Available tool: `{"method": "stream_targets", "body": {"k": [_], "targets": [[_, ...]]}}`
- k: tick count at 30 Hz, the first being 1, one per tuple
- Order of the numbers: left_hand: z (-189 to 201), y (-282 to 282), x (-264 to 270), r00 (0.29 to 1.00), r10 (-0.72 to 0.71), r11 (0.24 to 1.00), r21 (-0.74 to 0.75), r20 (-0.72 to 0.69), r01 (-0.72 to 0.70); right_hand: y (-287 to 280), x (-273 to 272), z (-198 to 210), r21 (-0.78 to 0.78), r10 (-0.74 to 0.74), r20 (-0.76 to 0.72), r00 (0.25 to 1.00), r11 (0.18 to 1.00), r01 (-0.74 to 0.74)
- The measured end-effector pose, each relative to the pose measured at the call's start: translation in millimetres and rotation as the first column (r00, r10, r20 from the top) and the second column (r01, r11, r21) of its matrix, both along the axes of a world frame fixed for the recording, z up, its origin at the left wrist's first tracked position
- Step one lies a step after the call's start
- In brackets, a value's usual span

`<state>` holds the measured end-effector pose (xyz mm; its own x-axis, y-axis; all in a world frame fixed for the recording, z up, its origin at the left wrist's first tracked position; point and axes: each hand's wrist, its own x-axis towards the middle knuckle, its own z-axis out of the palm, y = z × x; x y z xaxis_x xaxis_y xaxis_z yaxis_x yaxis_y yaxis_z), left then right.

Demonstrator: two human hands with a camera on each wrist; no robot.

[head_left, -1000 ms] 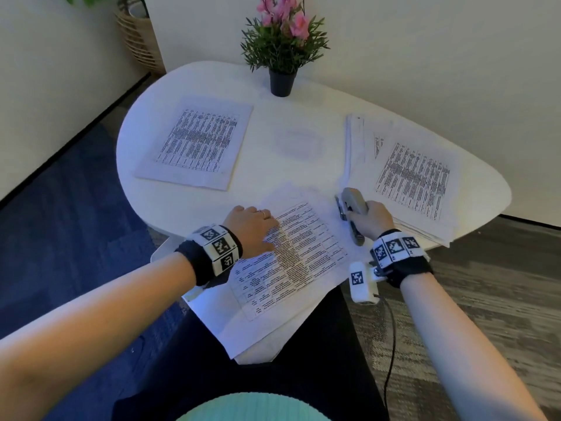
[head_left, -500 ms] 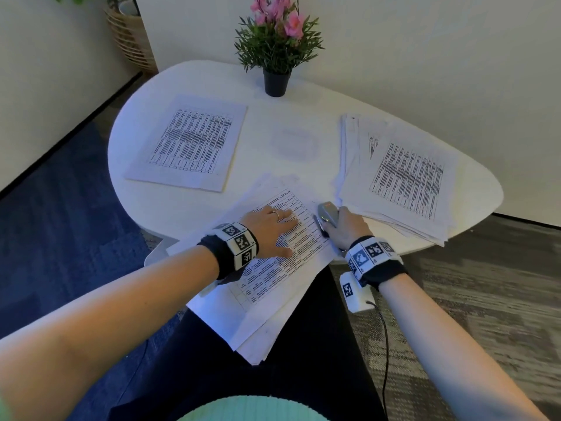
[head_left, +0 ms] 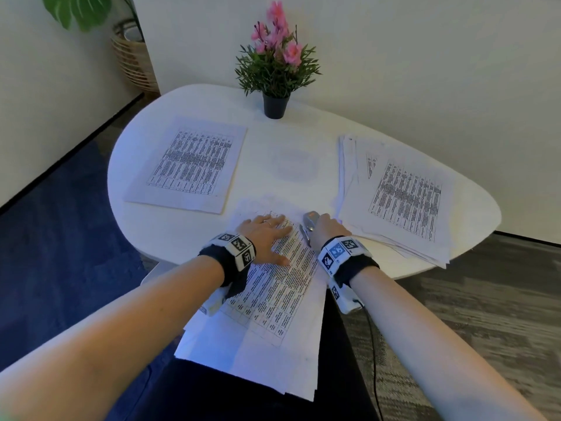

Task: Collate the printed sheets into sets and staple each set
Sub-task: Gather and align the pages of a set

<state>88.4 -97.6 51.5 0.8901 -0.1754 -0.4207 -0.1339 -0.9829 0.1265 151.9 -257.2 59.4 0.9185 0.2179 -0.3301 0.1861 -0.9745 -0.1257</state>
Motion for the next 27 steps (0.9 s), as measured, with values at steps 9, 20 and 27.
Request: {"method": "stream_targets", "body": {"k": [9,20,27], "targets": [[4.8,-6.1,4.5,0.997,0.058,0.997,0.044,0.05,-0.061,14.8,-0.7,-3.0,0.013,-0.037,0.039,0.999,0.999,0.037],[1.7,-5.5,3.1,0.993,0.089,0.995,0.037,0.078,-0.092,23.4,9.7,2.6,-0.028,0.037,0.101,0.994,0.999,-0.034],[-1.4,-5.5,3.1,0.991,0.098,0.994,0.035,0.089,-0.102,30.8,12.0,2.5,0.022,-0.095,0.025,0.995,0.995,0.095]]}}
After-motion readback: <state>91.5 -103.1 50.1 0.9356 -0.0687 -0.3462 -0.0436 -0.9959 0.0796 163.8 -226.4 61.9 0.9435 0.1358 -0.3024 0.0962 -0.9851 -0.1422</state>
